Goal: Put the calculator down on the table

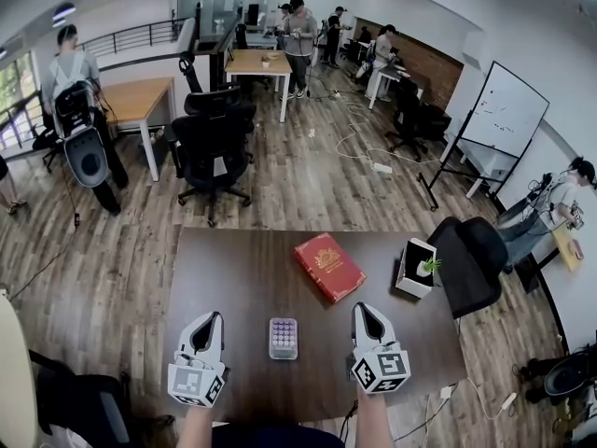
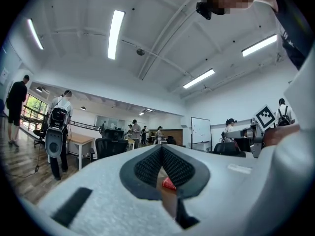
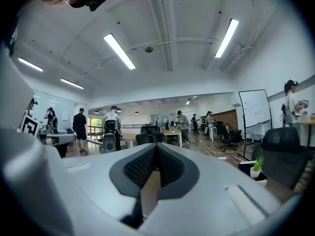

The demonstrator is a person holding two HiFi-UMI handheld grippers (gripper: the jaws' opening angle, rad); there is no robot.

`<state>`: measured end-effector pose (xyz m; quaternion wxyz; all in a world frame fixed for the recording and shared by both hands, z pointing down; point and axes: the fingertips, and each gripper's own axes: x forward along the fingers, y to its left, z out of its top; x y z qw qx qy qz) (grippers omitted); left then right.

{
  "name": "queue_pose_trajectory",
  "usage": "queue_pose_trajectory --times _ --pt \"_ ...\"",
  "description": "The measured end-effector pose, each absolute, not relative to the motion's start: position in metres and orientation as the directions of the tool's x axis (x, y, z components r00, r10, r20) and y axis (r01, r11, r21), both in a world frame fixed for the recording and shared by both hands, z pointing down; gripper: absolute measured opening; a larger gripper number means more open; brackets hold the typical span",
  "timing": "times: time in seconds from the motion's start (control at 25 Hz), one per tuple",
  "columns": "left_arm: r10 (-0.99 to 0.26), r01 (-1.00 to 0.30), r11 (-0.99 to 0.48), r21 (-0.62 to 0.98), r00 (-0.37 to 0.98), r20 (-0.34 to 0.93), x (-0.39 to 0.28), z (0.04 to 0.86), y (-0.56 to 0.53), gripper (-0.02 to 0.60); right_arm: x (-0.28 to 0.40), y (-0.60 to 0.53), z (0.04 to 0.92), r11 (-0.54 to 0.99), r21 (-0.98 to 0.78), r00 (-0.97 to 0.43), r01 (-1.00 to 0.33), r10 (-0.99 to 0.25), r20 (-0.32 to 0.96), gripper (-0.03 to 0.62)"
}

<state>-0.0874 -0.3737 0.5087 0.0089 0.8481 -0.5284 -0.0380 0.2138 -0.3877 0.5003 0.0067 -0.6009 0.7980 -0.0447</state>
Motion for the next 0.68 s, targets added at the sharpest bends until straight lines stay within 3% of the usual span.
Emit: queue_pose_trajectory --times 0.68 --pt "-0.892 -0.891 -0.452 0.048 0.449 -0.049 -0.0867 0.5094 -0.3735 -0.005 0.216 -0.3861 0.5014 0.295 -0.091 -0.3 -0.951 -0.952 0.054 0.008"
